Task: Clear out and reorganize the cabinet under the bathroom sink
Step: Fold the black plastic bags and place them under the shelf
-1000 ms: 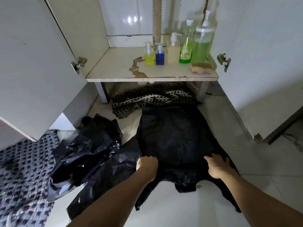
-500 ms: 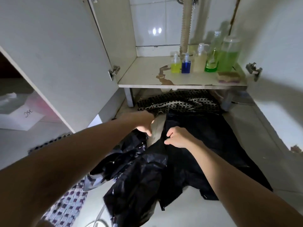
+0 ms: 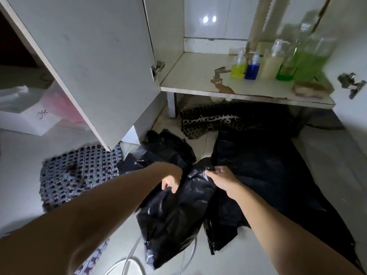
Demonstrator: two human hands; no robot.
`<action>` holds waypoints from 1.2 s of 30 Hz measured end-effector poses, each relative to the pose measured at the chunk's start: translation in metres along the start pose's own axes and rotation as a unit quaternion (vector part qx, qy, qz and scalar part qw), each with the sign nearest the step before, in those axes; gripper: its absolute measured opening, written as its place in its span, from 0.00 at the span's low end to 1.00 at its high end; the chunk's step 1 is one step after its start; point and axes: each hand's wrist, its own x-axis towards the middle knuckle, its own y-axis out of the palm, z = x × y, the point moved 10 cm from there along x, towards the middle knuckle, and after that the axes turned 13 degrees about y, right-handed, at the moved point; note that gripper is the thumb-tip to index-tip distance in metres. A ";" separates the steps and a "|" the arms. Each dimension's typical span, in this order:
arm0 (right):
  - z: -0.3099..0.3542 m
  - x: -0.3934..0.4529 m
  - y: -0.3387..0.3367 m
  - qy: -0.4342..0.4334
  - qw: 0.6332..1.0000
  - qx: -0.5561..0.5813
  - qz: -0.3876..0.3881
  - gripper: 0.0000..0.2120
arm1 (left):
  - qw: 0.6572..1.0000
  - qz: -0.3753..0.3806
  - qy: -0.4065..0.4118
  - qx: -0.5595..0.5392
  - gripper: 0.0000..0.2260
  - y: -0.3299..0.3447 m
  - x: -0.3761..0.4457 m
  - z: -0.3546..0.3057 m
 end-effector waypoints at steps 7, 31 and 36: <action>0.136 -0.049 -0.137 -0.135 0.982 0.068 -0.113 0.14 | 0.932 -0.233 0.096 -0.261 0.25 -0.132 -0.088 -0.027; 0.180 -0.199 -0.242 -0.362 0.861 -0.171 -0.314 0.15 | 0.682 -0.362 0.204 -0.601 0.08 -0.217 -0.141 -0.156; 0.164 -0.212 -0.306 -0.266 0.882 0.002 -0.389 0.17 | 0.647 -0.262 0.429 -0.574 0.19 -0.231 -0.161 -0.228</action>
